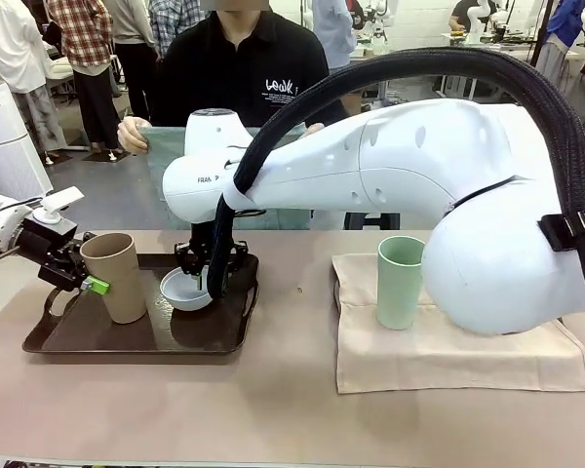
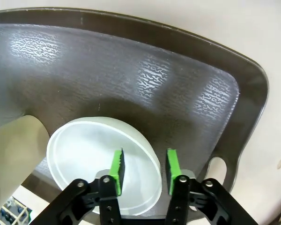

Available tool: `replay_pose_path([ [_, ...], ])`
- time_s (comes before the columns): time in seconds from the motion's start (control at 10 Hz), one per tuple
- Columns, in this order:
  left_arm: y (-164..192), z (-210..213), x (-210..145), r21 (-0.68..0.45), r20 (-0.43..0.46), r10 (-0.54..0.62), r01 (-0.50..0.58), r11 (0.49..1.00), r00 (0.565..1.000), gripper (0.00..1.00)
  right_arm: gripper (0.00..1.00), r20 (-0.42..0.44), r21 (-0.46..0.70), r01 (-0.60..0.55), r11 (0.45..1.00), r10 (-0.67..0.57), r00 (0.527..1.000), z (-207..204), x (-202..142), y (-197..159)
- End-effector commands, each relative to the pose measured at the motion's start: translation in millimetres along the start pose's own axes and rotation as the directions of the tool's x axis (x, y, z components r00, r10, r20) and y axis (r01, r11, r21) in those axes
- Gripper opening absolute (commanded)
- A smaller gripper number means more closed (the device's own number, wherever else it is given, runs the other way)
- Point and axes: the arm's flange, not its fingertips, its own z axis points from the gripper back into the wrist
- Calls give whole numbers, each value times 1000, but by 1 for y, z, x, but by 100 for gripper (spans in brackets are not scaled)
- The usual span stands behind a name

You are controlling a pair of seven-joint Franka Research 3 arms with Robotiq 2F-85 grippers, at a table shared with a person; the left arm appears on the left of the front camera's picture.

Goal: Set up a tray with a mat and arrange the tableware.
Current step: Pick up the Picnic Bowl and Reusable plastic cup from the Handle tray in front of the human's position and hold them in the air.

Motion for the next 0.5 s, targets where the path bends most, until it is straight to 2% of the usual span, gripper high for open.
replay_pose_path([
  [0.0, 0, 0, -4, 20, 22, -26, 25, 999, 999, 37, 0, 21, -47, -20, 999, 21, 1000, 3, 7, 7],
  [0.1, -1, 0, -3, 23, 23, -24, 24, 999, 999, 0, 0, 23, -53, -21, 998, 22, 999, 4, 6, 7],
  [0.3, -3, 3, 0, 35, 26, -18, 17, 999, 999, 0, 0, 29, -63, -24, 998, 26, 999, 8, 1, 7],
  [0.4, -7, 10, 8, 48, 27, -2, 1, 999, 1000, 32, 0, 37, -67, -21, 998, 23, 999, 14, -4, 8],
])
